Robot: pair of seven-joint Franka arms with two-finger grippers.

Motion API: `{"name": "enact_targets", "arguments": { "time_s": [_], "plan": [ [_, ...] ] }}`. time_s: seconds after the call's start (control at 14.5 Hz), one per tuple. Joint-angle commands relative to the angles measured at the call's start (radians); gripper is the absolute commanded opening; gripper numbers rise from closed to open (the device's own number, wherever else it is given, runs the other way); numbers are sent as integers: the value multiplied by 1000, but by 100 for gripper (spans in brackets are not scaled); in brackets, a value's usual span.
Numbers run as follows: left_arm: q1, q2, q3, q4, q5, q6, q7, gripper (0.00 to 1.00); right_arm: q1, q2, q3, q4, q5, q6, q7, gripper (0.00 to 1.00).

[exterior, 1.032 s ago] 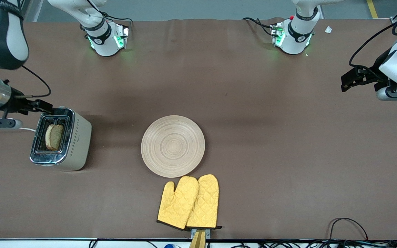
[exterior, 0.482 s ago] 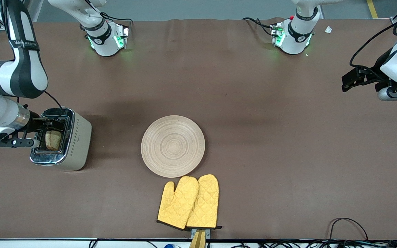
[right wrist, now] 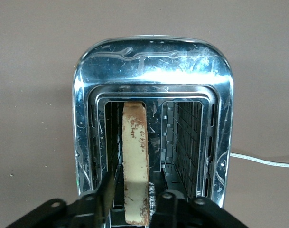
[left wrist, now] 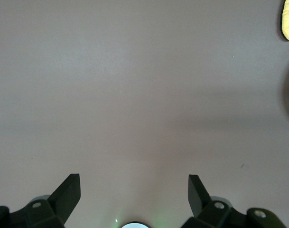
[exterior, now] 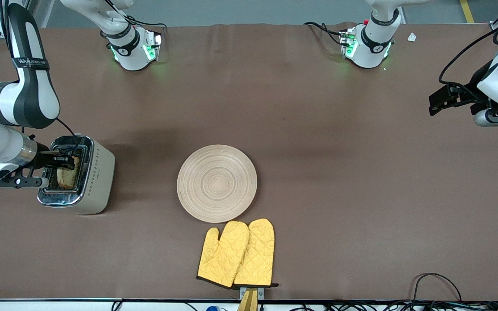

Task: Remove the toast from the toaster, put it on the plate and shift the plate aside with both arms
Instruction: 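Close the right gripper on the bread slice and lift it out, then carry the bread slice with the right gripper over the wooden plate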

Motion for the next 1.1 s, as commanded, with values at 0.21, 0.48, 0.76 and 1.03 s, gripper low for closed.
{"name": "enact_targets", "arguments": {
  "time_s": [0.21,0.48,0.76,1.03],
  "plan": [
    [5,10,0,28,7,-21,21,100,-21,-11,9,49,4,-41,-10,0],
    [5,10,0,29,7,-23,21,100,-6,-144,18,118,15,-170,-7,0],
    [5,12,0,29,7,-23,20,100,47,-178,17,253,65,-330,4,0],
    [6,12,0,29,7,-21,21,100,103,-143,15,212,199,-275,47,0]
  ]
}}
